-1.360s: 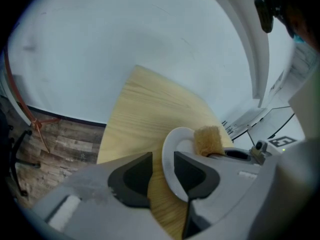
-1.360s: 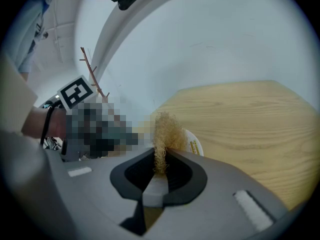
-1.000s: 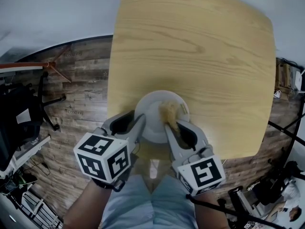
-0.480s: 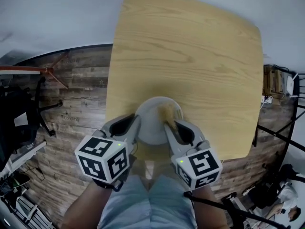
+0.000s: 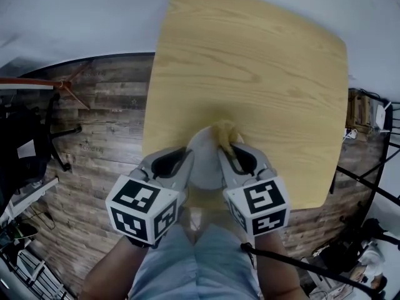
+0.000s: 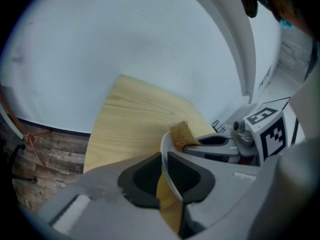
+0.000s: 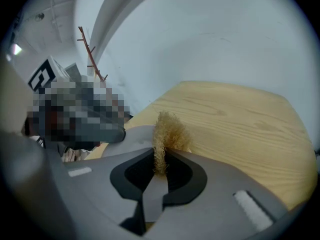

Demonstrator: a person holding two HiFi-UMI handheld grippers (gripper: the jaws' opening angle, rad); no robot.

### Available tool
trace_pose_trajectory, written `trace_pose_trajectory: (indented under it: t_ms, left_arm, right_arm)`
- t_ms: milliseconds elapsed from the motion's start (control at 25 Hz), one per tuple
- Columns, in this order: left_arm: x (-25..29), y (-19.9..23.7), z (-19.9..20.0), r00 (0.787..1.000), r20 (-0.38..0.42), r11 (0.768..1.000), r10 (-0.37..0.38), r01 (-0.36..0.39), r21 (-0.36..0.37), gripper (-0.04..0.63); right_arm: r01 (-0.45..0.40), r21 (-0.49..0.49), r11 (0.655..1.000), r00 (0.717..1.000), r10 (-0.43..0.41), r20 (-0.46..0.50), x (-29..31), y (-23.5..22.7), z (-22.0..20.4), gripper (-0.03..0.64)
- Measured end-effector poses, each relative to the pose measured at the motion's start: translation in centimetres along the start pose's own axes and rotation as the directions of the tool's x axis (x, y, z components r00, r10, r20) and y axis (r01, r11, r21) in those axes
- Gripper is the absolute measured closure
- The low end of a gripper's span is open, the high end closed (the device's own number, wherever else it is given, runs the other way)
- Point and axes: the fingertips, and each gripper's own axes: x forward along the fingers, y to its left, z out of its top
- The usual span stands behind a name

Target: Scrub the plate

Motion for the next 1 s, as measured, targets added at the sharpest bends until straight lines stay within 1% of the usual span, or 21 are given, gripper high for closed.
trace_pose_trajectory:
  t_ms: [240,360,520,800,1000]
  left_arm:
    - [0.1,-0.6,0.5,1.0,0.005,1.0,-0.006,0.005,0.028,0.534]
    - [0.1,-0.6,0.6,1.0,0.007,1.0,-0.007,0.007,0.013,0.534]
    - [0.1,-0.3,0.8,1.0,0.017,0.999,-0.007,0.007,-0.04,0.543]
    - [-0.1,0.0,1.0,0.999,0.033,0.998,0.009,-0.007,-0.064,0.545]
    - [0.0,0.2,0.9,0.999,0.039,0.997,0.019,-0.016,-0.074,0.545]
  right_arm:
    - [-0.051,-0.125,0.991,0.999,0.05,-0.011,0.3,2.0,1.0,0.575]
    - [-0.078,-0.159,0.984,0.997,0.075,-0.025,0.1,3.0,0.9,0.575]
    - [-0.114,-0.17,0.979,0.993,0.11,-0.034,0.0,4.3,0.5,0.576]
    - [-0.166,-0.163,0.972,0.986,0.163,-0.037,-0.4,6.4,-0.4,0.577]
    - [-0.228,-0.139,0.964,0.974,0.223,-0.052,-0.7,7.7,-1.7,0.577]
